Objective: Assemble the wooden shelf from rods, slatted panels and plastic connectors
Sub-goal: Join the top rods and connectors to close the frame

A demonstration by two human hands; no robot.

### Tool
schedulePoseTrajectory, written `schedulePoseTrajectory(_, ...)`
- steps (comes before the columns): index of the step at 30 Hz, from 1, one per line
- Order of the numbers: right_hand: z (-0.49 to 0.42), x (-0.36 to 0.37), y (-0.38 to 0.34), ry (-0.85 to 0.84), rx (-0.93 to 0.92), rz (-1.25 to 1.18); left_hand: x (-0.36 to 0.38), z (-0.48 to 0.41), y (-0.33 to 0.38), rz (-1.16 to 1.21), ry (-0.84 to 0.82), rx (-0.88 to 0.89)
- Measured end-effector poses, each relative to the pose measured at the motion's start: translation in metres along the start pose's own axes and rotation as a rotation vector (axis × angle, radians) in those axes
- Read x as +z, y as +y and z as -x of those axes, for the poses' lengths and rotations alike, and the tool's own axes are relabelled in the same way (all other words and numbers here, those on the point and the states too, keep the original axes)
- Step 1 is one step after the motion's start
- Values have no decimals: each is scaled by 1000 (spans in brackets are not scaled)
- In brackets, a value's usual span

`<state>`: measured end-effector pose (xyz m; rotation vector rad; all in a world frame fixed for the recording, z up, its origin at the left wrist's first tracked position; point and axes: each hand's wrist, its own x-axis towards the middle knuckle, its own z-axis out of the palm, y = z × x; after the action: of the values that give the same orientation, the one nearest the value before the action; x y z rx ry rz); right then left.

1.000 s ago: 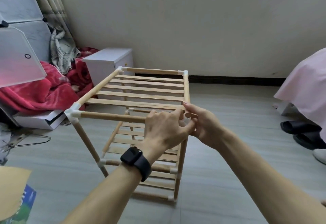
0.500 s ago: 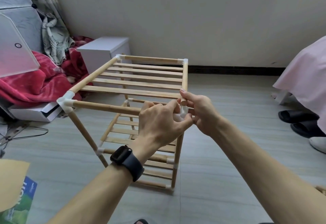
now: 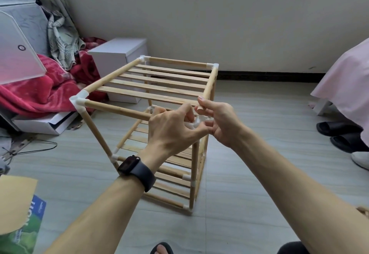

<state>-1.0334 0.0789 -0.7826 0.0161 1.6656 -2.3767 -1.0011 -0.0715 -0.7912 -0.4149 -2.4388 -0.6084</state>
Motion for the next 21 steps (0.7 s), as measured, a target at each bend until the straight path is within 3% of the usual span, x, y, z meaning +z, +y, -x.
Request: schedulePoseTrajectory(21, 7, 17, 22, -75, 47, -197, -11, -2, -29, -16, -101, 34)
